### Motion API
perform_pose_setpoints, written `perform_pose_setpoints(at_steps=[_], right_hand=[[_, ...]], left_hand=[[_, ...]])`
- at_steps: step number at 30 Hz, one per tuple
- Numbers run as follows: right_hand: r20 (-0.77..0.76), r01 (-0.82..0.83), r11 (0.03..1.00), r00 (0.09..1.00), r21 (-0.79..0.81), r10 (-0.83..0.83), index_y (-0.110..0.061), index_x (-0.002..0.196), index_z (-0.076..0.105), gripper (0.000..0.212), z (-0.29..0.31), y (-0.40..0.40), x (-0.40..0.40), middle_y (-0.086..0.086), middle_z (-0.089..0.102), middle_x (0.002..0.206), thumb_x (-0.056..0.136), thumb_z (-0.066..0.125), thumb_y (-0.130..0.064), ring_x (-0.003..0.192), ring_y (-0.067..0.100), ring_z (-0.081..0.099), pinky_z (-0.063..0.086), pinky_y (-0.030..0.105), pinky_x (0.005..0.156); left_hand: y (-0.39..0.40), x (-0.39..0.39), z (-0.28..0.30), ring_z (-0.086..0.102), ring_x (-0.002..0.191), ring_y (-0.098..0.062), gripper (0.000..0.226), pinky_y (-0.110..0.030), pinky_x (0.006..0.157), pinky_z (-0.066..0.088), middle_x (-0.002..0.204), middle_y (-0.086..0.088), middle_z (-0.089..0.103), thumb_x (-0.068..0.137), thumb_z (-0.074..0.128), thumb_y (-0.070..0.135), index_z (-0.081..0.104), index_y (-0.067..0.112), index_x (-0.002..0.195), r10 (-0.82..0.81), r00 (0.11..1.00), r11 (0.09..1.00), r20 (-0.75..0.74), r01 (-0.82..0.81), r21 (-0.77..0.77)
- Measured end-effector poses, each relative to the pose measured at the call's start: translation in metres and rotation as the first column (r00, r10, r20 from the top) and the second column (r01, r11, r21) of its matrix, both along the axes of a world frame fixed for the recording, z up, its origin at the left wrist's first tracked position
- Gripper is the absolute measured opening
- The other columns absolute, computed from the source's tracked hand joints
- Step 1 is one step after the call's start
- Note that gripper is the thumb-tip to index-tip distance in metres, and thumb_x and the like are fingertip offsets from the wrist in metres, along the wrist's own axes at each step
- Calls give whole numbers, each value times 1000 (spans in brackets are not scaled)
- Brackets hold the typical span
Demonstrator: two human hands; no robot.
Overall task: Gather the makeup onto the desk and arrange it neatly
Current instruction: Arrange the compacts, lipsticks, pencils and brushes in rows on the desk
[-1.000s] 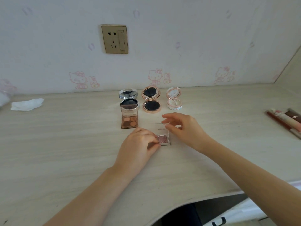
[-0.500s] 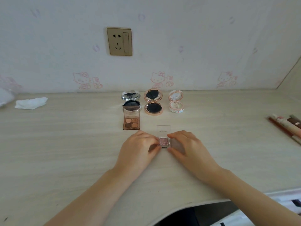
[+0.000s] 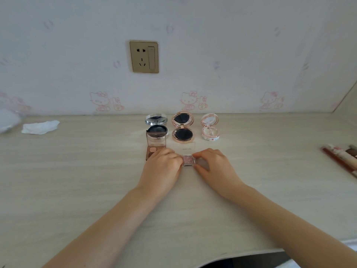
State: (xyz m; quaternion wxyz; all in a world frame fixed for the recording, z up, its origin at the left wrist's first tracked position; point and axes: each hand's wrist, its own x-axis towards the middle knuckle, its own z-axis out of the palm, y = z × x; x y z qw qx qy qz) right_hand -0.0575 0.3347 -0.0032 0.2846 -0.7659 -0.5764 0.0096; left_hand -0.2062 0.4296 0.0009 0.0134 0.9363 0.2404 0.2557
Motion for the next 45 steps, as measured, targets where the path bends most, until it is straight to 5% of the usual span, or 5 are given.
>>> perform_pose_setpoints(at_steps=[6, 12, 33, 39, 45], right_hand=[[-4, 36, 999, 999, 18, -36, -16, 111, 67, 23, -2, 16, 4, 4, 66, 105, 89, 60, -18, 99, 26, 53, 40, 30, 87], [19, 42, 999, 999, 32, -43, -15, 112, 66, 23, -3, 21, 2, 5, 64, 106, 91, 58, -18, 100, 26, 52, 41, 31, 86], [124, 38, 999, 992, -20, -35, -13, 127, 53, 33, -4, 17, -1, 2, 57, 124, 97, 46, -23, 117, 21, 46, 37, 27, 91], [157, 45, 997, 987, -60, -35, -16, 138, 43, 43, -1, -16, 15, -2, 49, 138, 96, 46, -23, 131, 16, 37, 33, 23, 99], [291, 100, 992, 954, -81, -72, -13, 138, 44, 42, 5, -71, 51, 2, 48, 139, 97, 45, -23, 138, 18, 33, 32, 26, 105]], left_hand=[[16, 11, -3, 54, 119, -17, 18, -30, 96, 40, 103, 8, 72, 89, 58, 19, 73, 17, 100, 46, 998, 998, -46, -44, 45], [19, 11, -5, 67, 99, -21, 17, -31, 80, 53, 76, 6, 73, 62, 83, 8, 75, 14, 75, 50, 999, 989, 10, -51, 137], [16, 7, -5, 68, 94, -22, 14, -33, 80, 55, 83, 4, 74, 65, 83, 9, 74, 11, 76, 17, 993, 986, 120, -36, 160], [0, 17, 3, 67, 97, -20, 14, -31, 79, 46, 86, 10, 73, 67, 80, 11, 74, 17, 79, -39, 989, 980, 142, 10, 198], [-39, 51, 7, 68, 93, -20, 21, -30, 73, 54, 89, 5, 74, 68, 80, 9, 75, 13, 88, -150, 982, 985, 115, 138, 108]])
